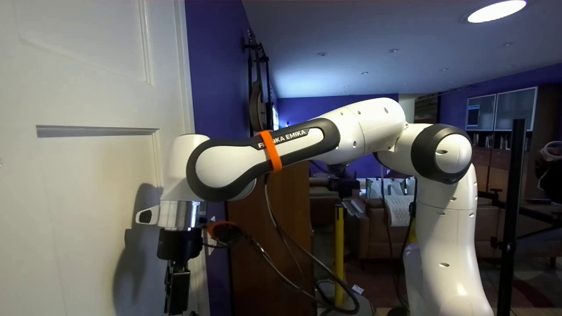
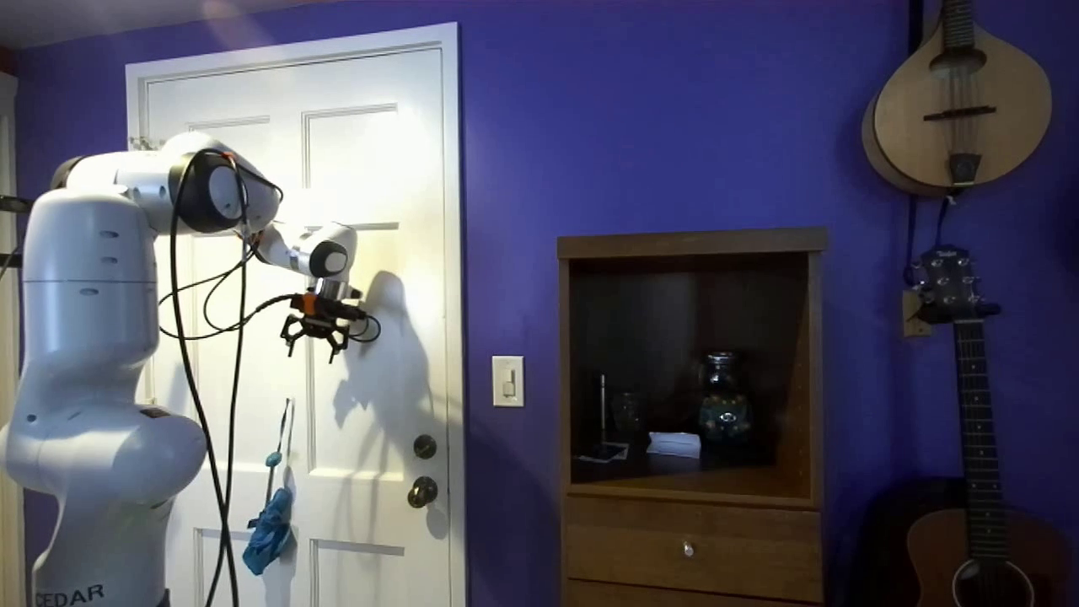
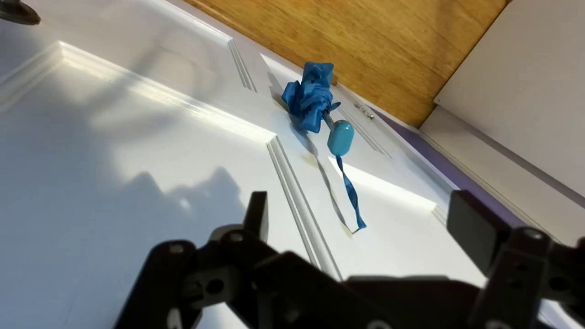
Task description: Pick up the blue umbrella and hang it on the bottom hook on the door
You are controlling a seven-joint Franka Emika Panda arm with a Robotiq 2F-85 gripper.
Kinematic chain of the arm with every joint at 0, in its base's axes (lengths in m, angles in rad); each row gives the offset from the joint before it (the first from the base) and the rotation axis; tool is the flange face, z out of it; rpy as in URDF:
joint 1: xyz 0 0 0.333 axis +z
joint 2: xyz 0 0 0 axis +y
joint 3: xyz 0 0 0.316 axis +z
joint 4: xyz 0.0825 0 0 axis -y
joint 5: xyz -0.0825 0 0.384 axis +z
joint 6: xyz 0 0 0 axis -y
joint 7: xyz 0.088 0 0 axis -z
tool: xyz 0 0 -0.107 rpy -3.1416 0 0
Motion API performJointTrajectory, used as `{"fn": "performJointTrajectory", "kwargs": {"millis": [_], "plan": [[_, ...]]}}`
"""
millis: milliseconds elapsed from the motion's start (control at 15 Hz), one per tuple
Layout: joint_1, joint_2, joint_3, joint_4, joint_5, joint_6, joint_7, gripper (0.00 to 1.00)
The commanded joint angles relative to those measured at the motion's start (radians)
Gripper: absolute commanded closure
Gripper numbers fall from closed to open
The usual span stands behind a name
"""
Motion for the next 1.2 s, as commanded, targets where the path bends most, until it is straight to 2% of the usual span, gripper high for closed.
{"fn": "performJointTrajectory", "kwargs": {"millis": [0,800,867,1133], "plan": [[0.015,-0.122,-0.011,-0.078,-0.036,0.023,0.061,0.0],[0.031,-0.404,-0.055,-0.248,-0.036,0.019,0.123,0.0],[0.037,-0.34,-0.057,-0.187,-0.035,0.0,0.102,0.0],[0.043,-0.347,-0.064,-0.194,-0.034,0.0,0.102,0.0]]}}
